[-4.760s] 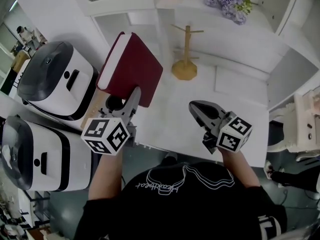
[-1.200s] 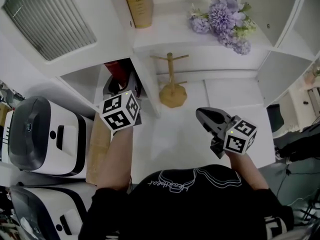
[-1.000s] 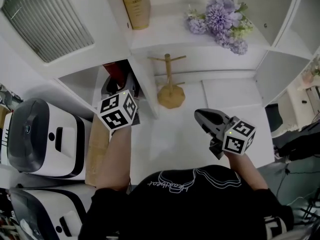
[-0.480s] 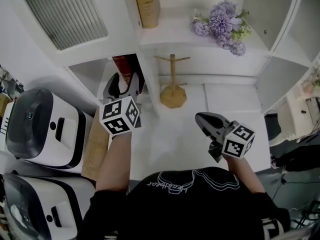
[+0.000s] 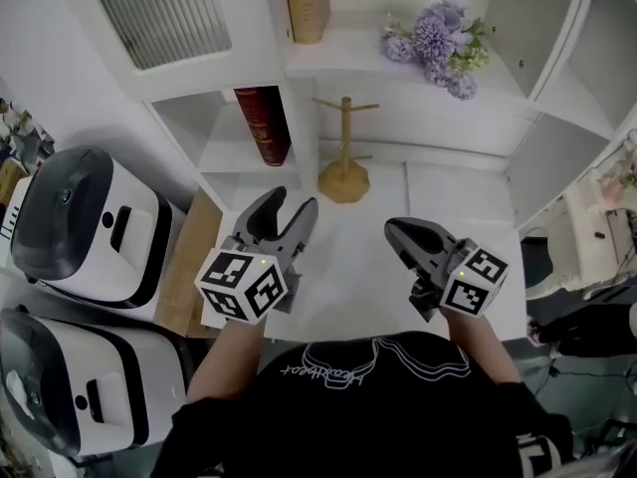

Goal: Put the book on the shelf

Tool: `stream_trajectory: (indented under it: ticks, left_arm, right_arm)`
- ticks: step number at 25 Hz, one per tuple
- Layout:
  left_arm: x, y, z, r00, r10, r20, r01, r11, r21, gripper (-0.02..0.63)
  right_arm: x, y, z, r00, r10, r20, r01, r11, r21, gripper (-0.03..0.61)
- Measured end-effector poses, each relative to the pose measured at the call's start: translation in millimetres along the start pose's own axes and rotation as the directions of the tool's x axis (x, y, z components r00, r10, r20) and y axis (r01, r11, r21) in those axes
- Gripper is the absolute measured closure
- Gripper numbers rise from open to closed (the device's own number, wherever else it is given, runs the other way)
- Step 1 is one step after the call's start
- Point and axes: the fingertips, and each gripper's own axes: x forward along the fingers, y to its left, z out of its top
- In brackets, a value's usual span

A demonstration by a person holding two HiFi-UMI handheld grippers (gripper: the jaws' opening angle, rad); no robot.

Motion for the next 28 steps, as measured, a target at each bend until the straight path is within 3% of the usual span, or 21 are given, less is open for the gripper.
stream_trajectory:
  ticks: [4, 7, 17, 23, 28]
  left_arm:
    - [-21.0, -45.2, -15.1, 0.989, -0.146, -0.01, 0.145, 0.987, -0.063, 0.53]
    - [-36.8, -70.0, -22.1, 0.974, -0.226, 0.013, 0.226, 0.971, -0.082, 0.6]
    - [-53.0, -92.5, -28.8, 0.968, -0.249, 0.021, 0.249, 0.968, -0.036, 0.611]
    - [-53.2, -88.6, -24.2, 0.973, -0.226, 0.039, 0.229, 0.969, -0.097, 0.611]
    - [-52.5, -88.2, -22.3, 0.976, -0.215, 0.032, 0.217, 0.972, -0.092, 0.611]
  right_arm:
    - [-3.0, 8.8, -4.1, 1.0, 0.03, 0.008, -0.03, 0.999, 0.026, 0.572]
    - [-1.5, 19.1, -8.0, 0.998, 0.06, 0.0, -0.06, 0.997, 0.042, 0.572]
    - [-5.8, 45.5, -9.0, 0.991, 0.133, -0.005, -0.133, 0.991, 0.033, 0.572]
    - [-9.3, 47.7, -4.5, 0.991, 0.137, -0.006, -0.137, 0.99, 0.022, 0.572]
    - [-11.1, 51.0, -0.1, 0.99, 0.143, -0.005, -0.143, 0.99, 0.007, 0.572]
